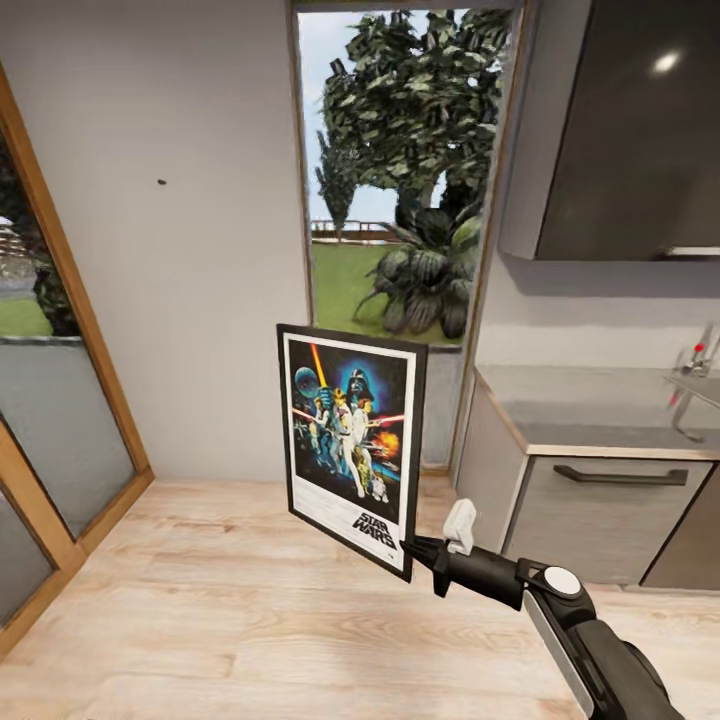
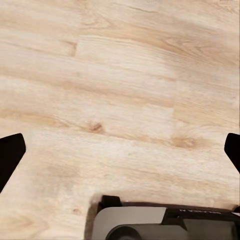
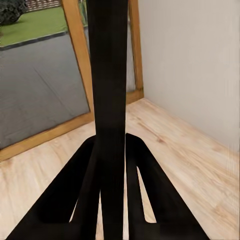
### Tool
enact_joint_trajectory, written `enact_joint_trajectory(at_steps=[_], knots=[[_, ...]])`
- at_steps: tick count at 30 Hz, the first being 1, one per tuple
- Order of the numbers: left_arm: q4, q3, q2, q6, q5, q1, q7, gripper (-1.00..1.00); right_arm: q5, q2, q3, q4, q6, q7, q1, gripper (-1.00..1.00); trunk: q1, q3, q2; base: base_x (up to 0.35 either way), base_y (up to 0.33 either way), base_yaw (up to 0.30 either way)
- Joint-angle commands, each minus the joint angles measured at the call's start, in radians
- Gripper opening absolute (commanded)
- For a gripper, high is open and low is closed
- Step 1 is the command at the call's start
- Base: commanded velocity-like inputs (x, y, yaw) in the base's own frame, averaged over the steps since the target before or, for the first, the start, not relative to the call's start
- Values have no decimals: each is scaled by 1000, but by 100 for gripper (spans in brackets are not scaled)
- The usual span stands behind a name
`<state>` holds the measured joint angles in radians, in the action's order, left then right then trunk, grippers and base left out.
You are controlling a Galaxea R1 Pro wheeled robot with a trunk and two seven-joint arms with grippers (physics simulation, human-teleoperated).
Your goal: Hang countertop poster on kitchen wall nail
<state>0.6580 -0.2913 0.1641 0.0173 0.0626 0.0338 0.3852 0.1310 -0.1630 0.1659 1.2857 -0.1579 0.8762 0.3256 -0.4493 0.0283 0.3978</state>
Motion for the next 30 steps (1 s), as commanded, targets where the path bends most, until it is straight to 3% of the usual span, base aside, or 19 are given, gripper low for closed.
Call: enact_joint_trajectory(at_steps=[1,9,15,17,30], knots=[[0,-1,0,0,6,0,5,100,13,-1,1,0,-14,4,1,-100,-1,2,2,0,346,13],[0,-3,0,1,6,0,6,100,12,-11,-11,-1,-18,18,1,-100,-1,2,2,0,348,4],[0,-5,0,1,6,0,6,100,14,-84,-15,0,-38,124,17,-100,-1,2,2,0,349,0],[0,-5,1,1,6,0,6,100,15,-92,-16,0,-50,135,25,-100,-1,2,2,0,349,0],[0,-6,2,1,6,0,6,100,19,-97,-16,-2,-72,150,44,-100,-1,2,2,0,349,0]])
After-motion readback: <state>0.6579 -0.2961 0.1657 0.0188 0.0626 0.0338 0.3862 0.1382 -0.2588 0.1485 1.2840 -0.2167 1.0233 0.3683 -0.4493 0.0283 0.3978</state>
